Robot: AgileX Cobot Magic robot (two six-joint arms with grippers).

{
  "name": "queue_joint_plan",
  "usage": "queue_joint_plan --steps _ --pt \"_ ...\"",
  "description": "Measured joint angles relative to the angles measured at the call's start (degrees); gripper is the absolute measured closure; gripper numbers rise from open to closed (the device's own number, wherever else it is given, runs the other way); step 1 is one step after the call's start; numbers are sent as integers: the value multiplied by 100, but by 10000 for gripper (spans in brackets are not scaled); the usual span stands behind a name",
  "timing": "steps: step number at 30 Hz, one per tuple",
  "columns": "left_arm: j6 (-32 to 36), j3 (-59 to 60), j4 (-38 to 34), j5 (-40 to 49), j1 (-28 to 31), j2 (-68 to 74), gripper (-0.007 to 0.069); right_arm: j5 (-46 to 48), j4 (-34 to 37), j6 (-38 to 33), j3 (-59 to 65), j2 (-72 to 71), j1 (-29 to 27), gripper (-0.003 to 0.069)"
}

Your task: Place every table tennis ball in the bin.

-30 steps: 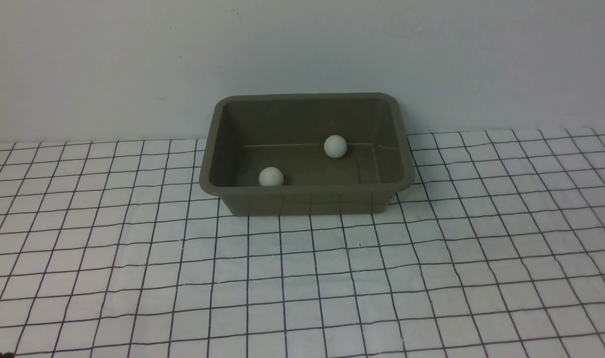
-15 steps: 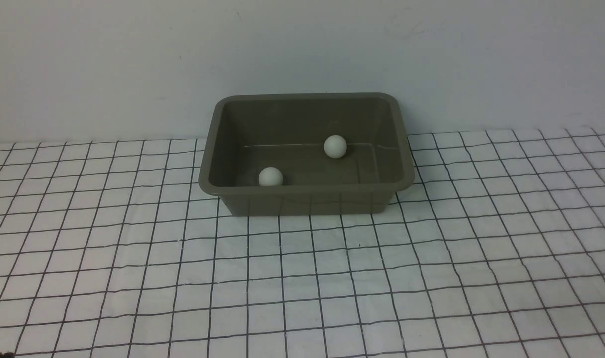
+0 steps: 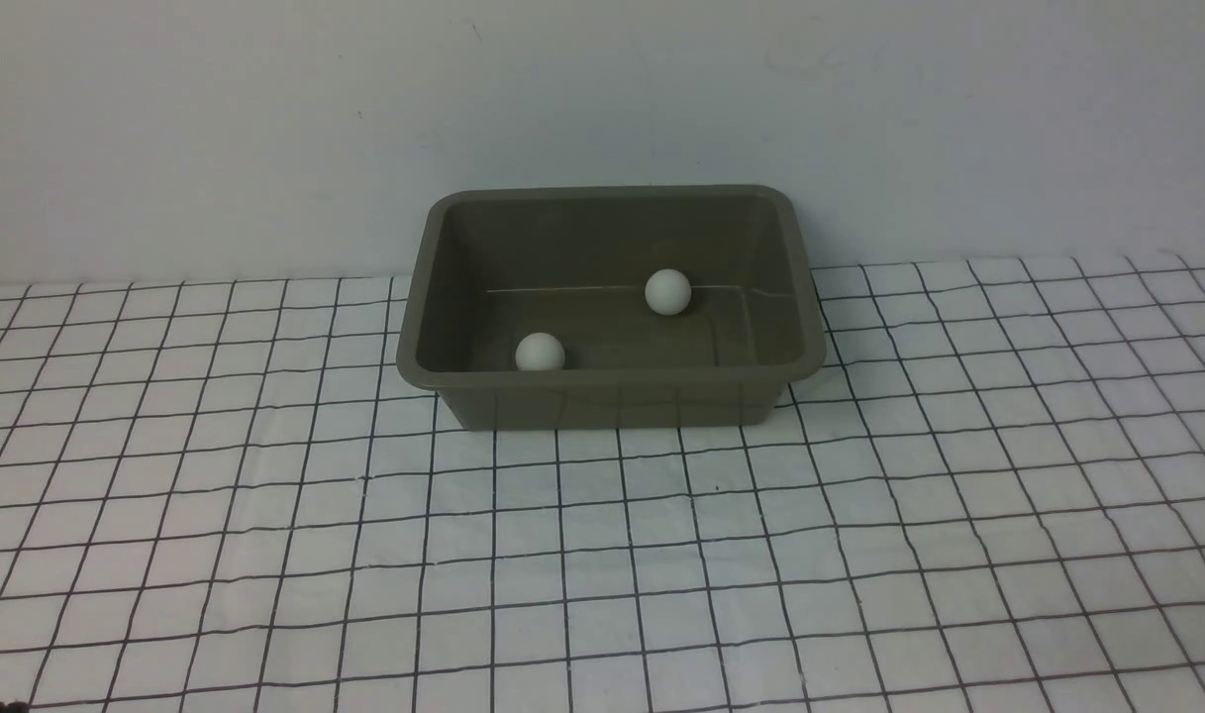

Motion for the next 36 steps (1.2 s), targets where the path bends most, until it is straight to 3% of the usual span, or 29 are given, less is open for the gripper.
queue_joint_plan --steps 8,14,17,25,29,33,36 --pt "0 0 0 0 0 0 629 665 -21 -91 0 -203 0 676" --pt "0 0 0 0 0 0 629 566 74 -126 0 -208 0 676" --pt "0 0 0 0 0 0 629 132 256 -126 0 -208 0 676" --pt "0 0 0 0 0 0 629 -2337 1225 36 0 -212 0 676" --pt "0 0 0 0 0 0 629 -2718 1358 196 0 -212 0 676" --pt "0 0 0 0 0 0 629 -2737 1101 399 0 -212 0 676" --pt "0 0 0 0 0 0 629 -2416 196 800 -67 -212 0 676"
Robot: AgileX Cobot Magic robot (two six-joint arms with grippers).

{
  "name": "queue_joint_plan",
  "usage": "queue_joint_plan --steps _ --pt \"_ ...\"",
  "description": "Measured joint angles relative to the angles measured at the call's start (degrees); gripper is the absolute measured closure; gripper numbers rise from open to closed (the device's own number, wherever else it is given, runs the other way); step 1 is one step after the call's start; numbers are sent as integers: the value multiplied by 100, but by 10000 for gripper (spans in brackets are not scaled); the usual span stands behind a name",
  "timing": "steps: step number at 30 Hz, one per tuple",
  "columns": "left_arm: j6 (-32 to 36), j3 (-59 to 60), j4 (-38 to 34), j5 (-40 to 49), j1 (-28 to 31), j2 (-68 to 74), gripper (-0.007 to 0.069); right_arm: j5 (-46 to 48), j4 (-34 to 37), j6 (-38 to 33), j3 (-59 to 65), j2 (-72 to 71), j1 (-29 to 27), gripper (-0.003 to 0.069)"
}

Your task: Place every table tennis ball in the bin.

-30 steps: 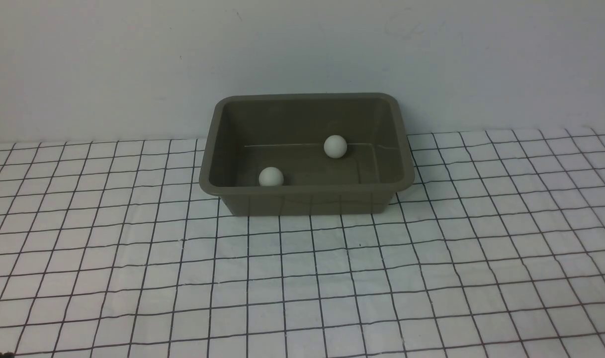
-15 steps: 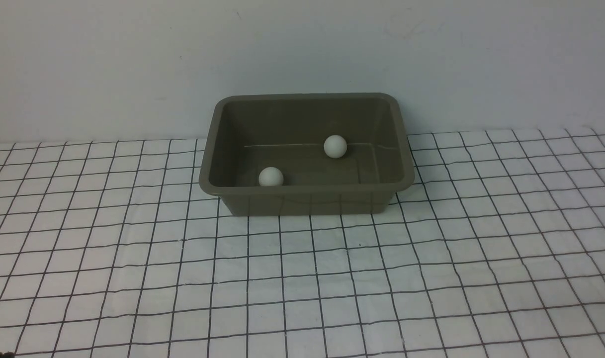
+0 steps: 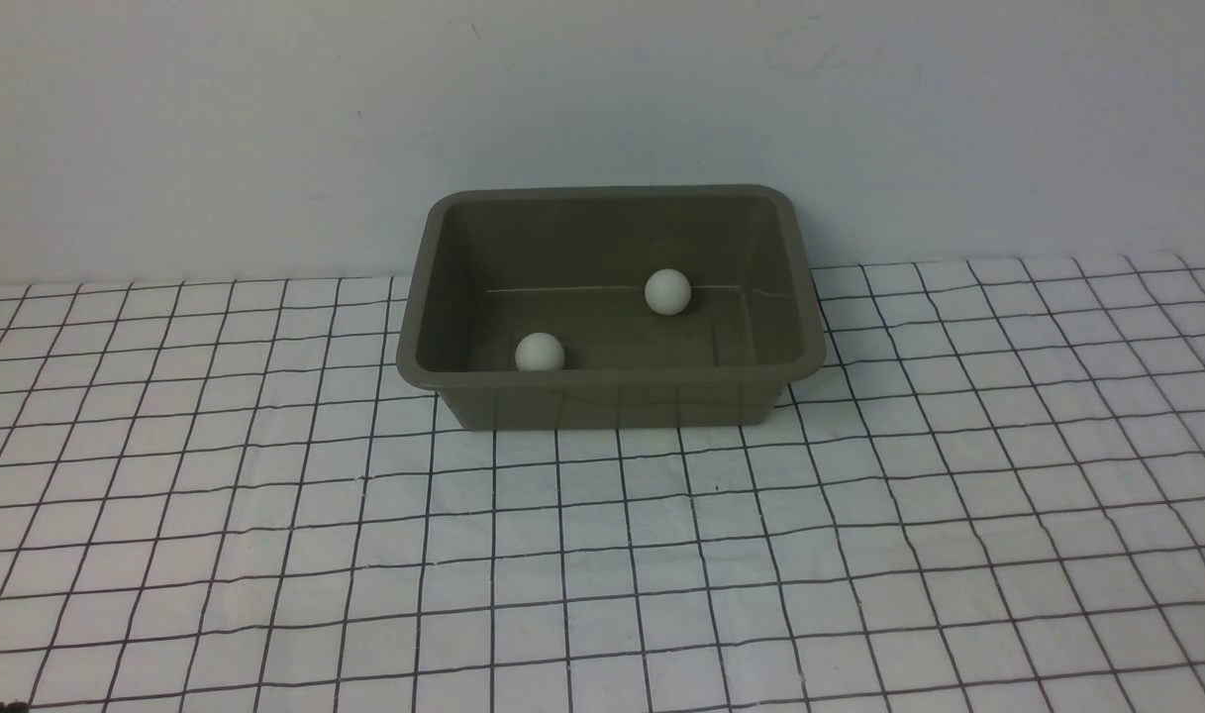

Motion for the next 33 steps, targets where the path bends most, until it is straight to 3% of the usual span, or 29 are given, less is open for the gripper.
queue_joint_plan --steps 5,10,21,33 --pt "0 0 0 0 0 0 629 785 -1660 1274 -101 -2 0 676" --pt "0 0 0 0 0 0 629 1807 -2419 1970 -101 -2 0 676" --pt "0 0 0 0 0 0 629 3925 -2593 1984 -101 -2 0 676" --pt "0 0 0 0 0 0 629 4343 -2597 1984 -101 -2 0 676"
